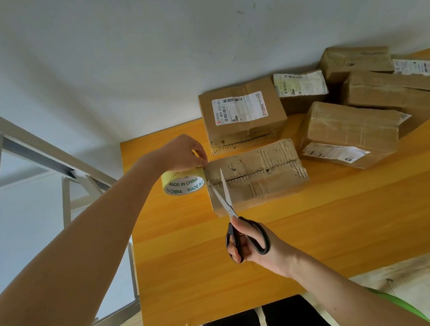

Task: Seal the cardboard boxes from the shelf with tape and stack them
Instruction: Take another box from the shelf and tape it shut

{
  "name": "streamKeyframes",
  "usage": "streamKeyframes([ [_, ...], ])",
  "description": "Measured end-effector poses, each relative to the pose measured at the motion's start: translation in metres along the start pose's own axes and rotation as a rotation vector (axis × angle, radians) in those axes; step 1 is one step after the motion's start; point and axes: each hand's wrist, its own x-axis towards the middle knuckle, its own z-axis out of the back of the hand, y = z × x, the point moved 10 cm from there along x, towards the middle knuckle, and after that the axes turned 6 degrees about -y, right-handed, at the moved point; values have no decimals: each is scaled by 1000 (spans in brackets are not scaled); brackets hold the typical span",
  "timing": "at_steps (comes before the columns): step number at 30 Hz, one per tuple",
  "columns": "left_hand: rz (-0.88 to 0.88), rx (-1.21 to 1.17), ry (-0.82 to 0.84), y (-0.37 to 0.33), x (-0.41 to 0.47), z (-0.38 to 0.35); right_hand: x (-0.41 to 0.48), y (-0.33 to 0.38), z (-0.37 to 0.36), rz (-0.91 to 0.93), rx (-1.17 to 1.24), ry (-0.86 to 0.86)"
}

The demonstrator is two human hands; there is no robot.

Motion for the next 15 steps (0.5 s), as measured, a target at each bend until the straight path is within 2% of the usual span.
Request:
streamKeyframes([
  [6, -9, 7, 11, -5, 2, 1, 3, 10, 0, -32, 63, -6],
  [15, 48, 41, -27, -4, 1, 5, 16, 22, 4, -21, -49, -109],
])
